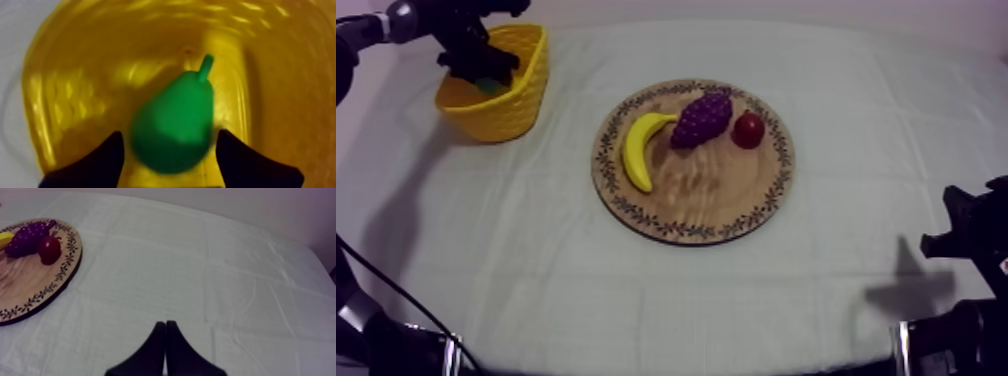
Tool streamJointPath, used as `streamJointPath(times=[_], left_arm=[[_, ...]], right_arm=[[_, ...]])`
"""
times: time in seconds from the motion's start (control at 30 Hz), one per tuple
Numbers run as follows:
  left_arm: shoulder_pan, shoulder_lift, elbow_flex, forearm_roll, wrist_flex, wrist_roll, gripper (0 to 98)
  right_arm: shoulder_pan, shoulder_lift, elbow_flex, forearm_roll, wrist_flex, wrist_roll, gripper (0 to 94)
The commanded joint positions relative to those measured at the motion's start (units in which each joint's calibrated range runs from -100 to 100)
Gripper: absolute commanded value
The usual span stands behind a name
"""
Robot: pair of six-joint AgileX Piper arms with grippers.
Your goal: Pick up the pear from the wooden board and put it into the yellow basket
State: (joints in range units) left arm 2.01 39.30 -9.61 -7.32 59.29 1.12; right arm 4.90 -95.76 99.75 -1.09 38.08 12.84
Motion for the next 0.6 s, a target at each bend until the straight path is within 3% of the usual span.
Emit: streamJointPath(times=[0.0, 0.13, 0.2, 0.37, 0.57], left_arm=[[-0.17, -0.93, 1.19, 0.32, -0.87, -0.29, 72.9], [-0.47, -3.37, 4.72, 0.70, -3.04, -0.74, 72.1], [-0.46, -5.35, 7.44, 0.65, -4.65, -0.68, 60.8], [-0.41, -14.12, 16.51, 0.98, -8.63, -0.18, 21.0], [0.36, -32.55, 30.98, 0.94, -12.32, 2.42, 4.9]], right_arm=[[0.00, 0.01, 0.03, -0.01, -0.01, -0.02, 0.3], [0.00, 0.01, 0.03, -0.01, -0.01, -0.02, 0.3], [0.00, 0.01, 0.03, -0.01, -0.01, -0.02, 0.3], [0.00, 0.01, 0.03, -0.01, -0.01, -0.02, 0.3], [0.00, 0.01, 0.03, -0.01, -0.01, -0.02, 0.3]])
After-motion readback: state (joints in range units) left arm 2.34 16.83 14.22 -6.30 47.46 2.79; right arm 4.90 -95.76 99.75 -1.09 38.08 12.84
